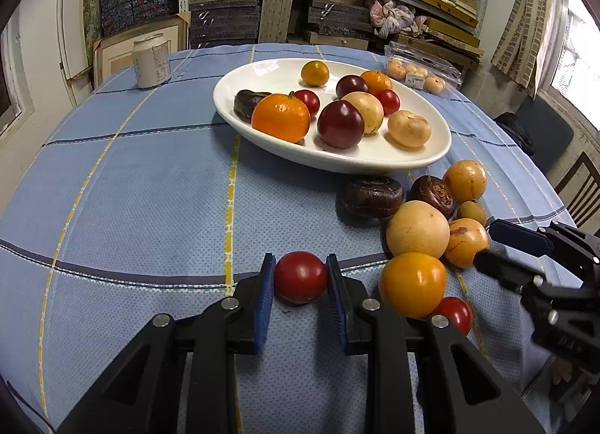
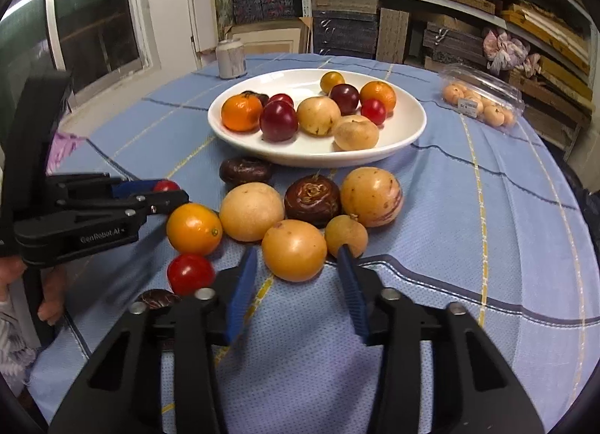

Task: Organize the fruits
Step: 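Grasp a tan round fruit with the right tool while the left tool holds the tomato, then carry both fruits onto the white plate and open both tools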

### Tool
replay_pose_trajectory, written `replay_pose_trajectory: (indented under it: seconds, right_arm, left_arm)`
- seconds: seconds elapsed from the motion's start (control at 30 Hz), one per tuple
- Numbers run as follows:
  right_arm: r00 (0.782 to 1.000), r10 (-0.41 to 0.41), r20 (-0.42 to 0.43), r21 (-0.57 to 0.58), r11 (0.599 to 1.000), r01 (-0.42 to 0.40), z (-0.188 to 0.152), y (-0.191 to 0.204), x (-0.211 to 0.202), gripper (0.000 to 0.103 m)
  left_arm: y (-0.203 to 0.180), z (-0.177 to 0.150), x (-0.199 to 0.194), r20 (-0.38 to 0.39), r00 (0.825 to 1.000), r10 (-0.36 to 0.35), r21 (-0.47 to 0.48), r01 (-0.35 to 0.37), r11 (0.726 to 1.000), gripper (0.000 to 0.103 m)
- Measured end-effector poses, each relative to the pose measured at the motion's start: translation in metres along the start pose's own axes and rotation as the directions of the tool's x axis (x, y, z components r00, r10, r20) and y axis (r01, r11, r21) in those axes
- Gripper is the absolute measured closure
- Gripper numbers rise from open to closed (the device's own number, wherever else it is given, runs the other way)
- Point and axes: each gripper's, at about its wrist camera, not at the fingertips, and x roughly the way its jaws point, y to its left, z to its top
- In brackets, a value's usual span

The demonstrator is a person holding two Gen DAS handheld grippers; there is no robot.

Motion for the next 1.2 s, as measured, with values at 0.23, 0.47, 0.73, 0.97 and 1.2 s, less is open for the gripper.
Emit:
replay_pose_trajectory:
  seconds: [0.23, 0.47, 0.73, 0.97, 1.2]
  right_arm:
    - [0.997, 0.015, -0.073, 0.021, 1.000, -0.013, 0.004, 0.001, 0.017, 0.063]
    - [0.994, 0.085, -0.075, 0.125, 0.989, -0.075, 0.009, -0.014, 0.028, 0.062]
    - [0.995, 0.093, -0.038, 0.142, 0.986, -0.087, 0.008, -0.017, 0.019, 0.063]
    - [0.995, 0.097, -0.027, 0.153, 0.984, -0.091, 0.007, -0.018, 0.017, 0.063]
    - [0.996, 0.092, -0.008, 0.161, 0.983, -0.090, 0.005, -0.019, 0.011, 0.063]
  left_arm:
    - [0.000, -0.001, 0.000, -0.001, 1.000, 0.001, 0.002, -0.001, 1.000, 0.076]
    - [-0.003, -0.001, 0.002, -0.007, 1.000, 0.005, 0.011, -0.005, 1.000, 0.076]
    - [-0.004, -0.002, 0.003, -0.009, 1.000, -0.009, 0.016, 0.009, 1.000, 0.069]
    - [-0.006, -0.002, 0.003, -0.009, 1.000, -0.014, 0.027, 0.014, 1.000, 0.067]
    - [-0.004, -0.004, -0.001, 0.006, 0.999, -0.037, 0.015, 0.036, 0.999, 0.077]
